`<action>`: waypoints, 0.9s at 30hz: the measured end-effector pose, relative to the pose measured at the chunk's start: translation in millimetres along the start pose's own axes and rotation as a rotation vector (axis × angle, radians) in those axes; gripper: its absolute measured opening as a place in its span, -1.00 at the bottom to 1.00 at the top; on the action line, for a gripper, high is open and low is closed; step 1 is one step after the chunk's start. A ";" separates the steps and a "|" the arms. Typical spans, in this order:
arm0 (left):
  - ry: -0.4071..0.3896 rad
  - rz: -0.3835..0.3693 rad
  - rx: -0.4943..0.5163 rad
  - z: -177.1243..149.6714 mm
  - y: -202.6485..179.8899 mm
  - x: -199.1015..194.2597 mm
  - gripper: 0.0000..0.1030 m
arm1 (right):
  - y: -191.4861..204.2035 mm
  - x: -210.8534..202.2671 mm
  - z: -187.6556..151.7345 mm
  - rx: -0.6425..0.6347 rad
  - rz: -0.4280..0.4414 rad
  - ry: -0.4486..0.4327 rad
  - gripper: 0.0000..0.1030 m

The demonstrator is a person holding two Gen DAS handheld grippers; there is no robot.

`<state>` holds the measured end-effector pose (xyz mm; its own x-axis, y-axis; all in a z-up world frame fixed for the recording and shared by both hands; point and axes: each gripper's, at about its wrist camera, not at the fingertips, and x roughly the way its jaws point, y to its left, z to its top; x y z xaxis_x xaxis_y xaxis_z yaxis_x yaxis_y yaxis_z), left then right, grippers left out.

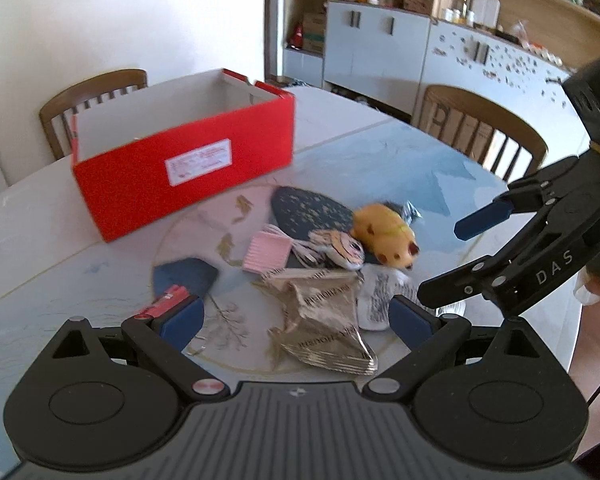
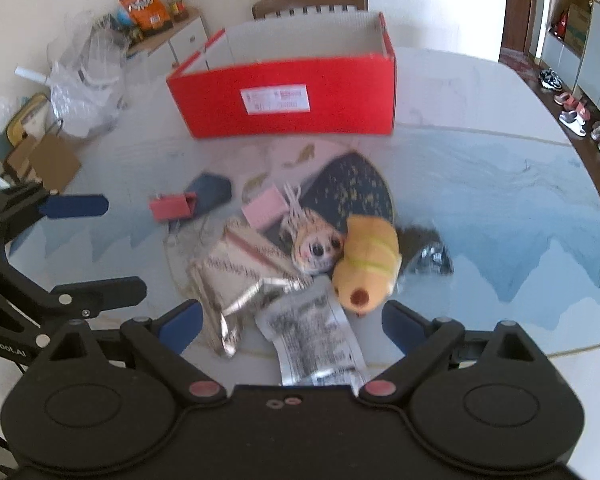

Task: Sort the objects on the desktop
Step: 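Grasp the silver snack bag with the left gripper while the right gripper grasps the clear sachet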

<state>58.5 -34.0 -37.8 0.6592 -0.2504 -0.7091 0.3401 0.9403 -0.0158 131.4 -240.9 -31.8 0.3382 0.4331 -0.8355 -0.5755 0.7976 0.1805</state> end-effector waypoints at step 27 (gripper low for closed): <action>0.129 0.025 0.010 -3.2 -14.8 71.9 0.90 | -7.9 43.6 -28.2 -0.194 -0.019 0.108 0.66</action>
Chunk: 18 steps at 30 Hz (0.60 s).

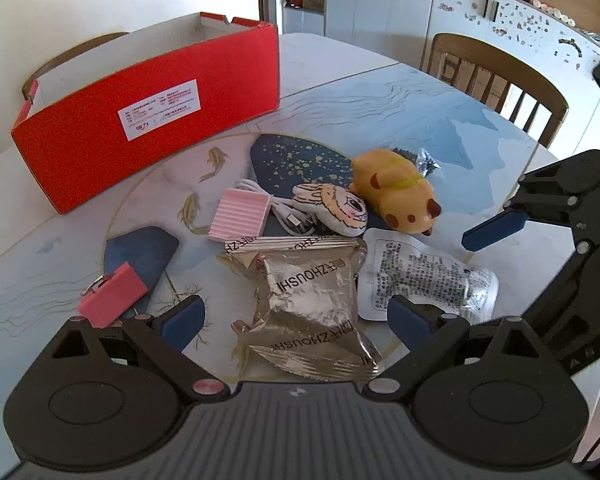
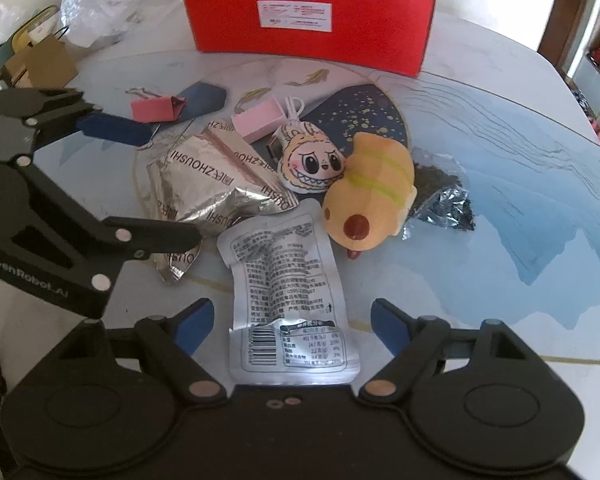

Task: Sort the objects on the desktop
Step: 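Grasp the silver snack bag with the left gripper while the right gripper grasps the clear sachet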

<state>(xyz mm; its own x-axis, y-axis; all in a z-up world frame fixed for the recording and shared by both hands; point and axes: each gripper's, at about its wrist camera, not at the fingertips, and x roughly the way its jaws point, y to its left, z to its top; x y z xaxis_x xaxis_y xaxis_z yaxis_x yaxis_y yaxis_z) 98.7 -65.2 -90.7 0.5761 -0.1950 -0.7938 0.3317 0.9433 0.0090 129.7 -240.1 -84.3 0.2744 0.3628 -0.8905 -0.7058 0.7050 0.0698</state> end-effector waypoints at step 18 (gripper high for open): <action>0.065 -0.038 -0.045 3.8 8.2 22.7 0.42 | 6.9 9.9 6.4 -0.113 -0.008 -0.017 0.40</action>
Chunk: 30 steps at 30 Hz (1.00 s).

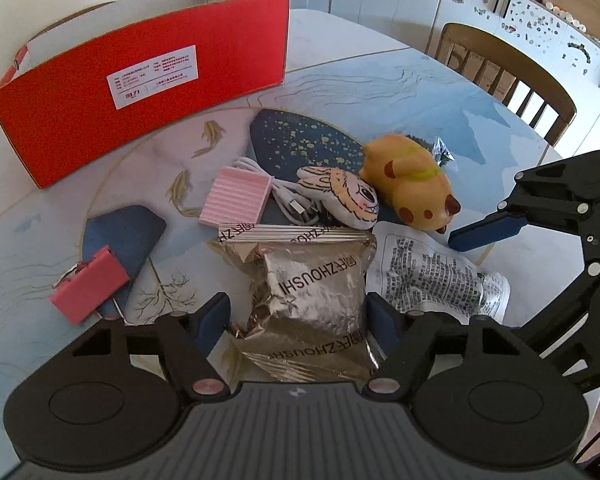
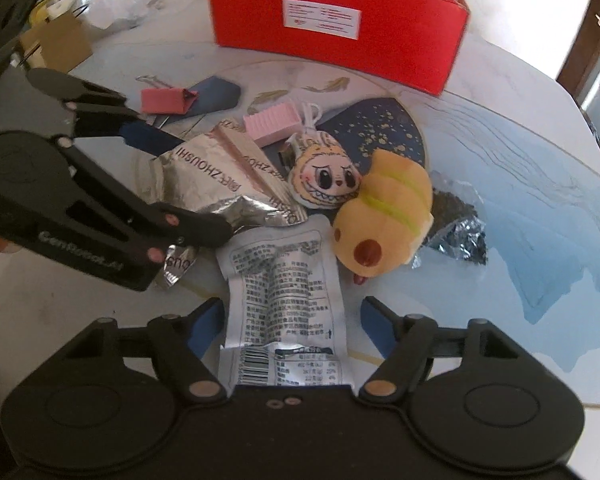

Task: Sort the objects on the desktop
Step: 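Grasp the silver snack bag with the left gripper while the right gripper grasps the clear sachet, then lift and carry the silver snack bag and clear sachet with both grippers over the red box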

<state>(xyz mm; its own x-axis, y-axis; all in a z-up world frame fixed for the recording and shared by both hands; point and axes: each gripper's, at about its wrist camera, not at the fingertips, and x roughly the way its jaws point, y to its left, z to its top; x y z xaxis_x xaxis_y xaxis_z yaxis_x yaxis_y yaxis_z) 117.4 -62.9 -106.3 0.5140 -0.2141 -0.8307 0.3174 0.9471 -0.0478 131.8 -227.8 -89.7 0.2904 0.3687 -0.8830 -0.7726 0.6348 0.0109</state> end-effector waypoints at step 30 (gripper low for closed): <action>-0.016 0.003 -0.136 -33.1 36.5 -46.1 0.08 | 21.4 -8.5 -4.5 0.088 0.041 0.026 0.15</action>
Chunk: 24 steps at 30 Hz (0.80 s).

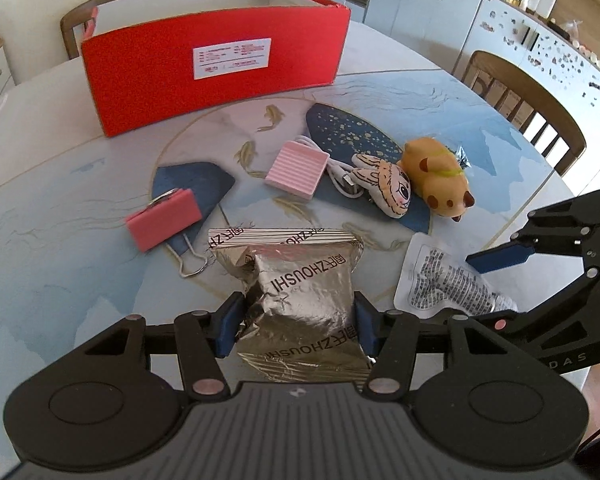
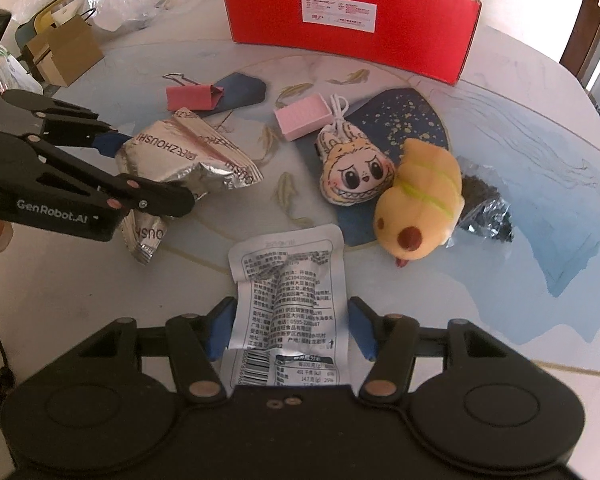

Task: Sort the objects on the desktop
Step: 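Lift and carry the silver snack bag and clear sachet with both grippers over the red box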

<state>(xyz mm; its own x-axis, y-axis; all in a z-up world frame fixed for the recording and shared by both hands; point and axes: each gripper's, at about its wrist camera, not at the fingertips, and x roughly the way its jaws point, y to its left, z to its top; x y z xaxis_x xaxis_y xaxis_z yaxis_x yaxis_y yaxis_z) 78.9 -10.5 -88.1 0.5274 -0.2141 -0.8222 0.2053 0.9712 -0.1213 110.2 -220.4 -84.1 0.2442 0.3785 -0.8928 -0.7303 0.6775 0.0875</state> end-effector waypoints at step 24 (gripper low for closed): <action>-0.094 -0.009 -0.079 17.7 25.4 -48.4 0.08 | -3.6 -45.0 49.6 0.125 0.026 -0.138 0.15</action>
<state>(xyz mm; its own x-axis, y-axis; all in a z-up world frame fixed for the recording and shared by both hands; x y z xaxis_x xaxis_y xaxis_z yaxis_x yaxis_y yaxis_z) 73.1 22.6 -41.6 0.6013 -0.2279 -0.7658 0.1462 0.9737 -0.1749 133.5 -208.6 -22.3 0.3173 0.4742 -0.8213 -0.6548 0.7360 0.1720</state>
